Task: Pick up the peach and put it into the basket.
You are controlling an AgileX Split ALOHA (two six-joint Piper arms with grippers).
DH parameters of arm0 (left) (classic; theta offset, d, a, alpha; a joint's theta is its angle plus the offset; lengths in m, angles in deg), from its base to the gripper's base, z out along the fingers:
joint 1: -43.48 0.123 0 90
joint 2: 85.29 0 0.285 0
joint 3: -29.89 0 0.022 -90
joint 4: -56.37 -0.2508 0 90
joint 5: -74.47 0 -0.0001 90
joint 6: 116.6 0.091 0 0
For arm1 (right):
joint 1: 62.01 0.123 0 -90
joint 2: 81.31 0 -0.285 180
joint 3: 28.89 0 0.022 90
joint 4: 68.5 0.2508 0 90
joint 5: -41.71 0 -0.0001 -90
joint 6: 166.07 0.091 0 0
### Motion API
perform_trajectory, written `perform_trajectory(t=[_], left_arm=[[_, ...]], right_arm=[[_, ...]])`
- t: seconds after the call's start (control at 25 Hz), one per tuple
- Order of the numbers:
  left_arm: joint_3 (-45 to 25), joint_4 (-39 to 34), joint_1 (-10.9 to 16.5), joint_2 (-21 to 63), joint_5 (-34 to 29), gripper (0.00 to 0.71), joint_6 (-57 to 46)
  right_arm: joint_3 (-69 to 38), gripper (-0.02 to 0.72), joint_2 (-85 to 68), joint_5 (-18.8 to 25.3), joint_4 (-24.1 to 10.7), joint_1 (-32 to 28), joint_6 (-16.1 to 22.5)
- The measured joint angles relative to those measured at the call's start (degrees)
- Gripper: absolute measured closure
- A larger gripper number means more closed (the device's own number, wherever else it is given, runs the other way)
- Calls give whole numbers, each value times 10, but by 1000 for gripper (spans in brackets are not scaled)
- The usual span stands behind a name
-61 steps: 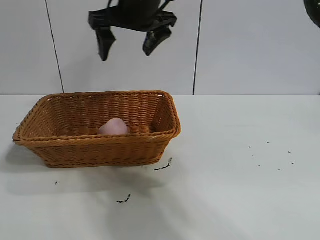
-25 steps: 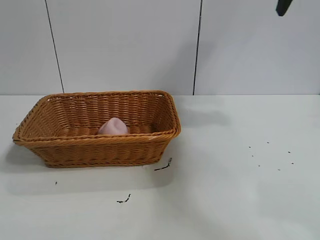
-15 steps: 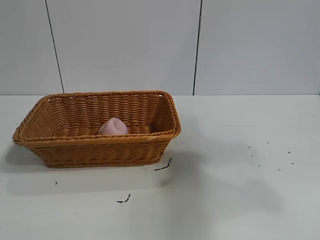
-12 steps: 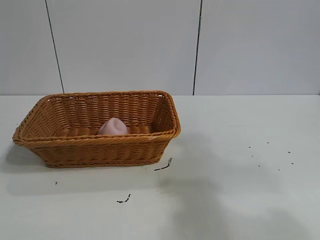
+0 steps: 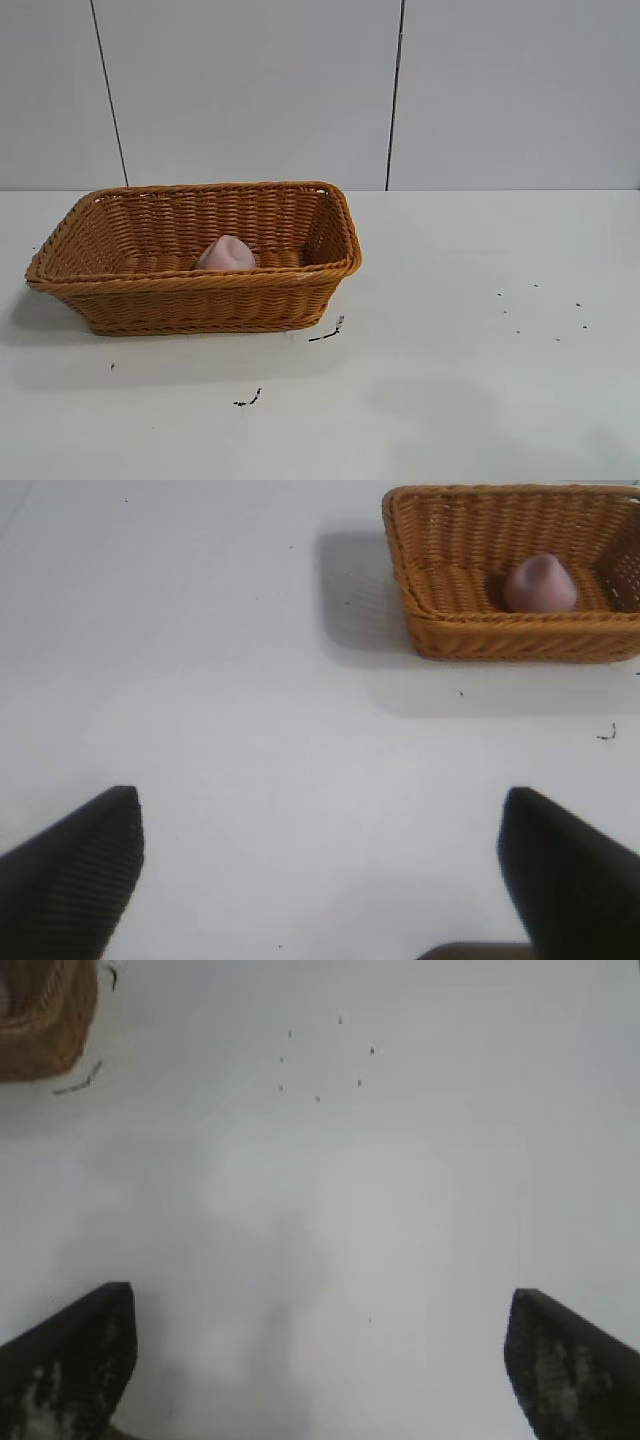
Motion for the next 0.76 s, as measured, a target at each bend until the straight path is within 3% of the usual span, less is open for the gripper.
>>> perform_trajectory(t=[0.76], left_arm=[[0,0,0,-1,0,17,0]], right_arm=[[0,8,-2,-1,20,3,4]])
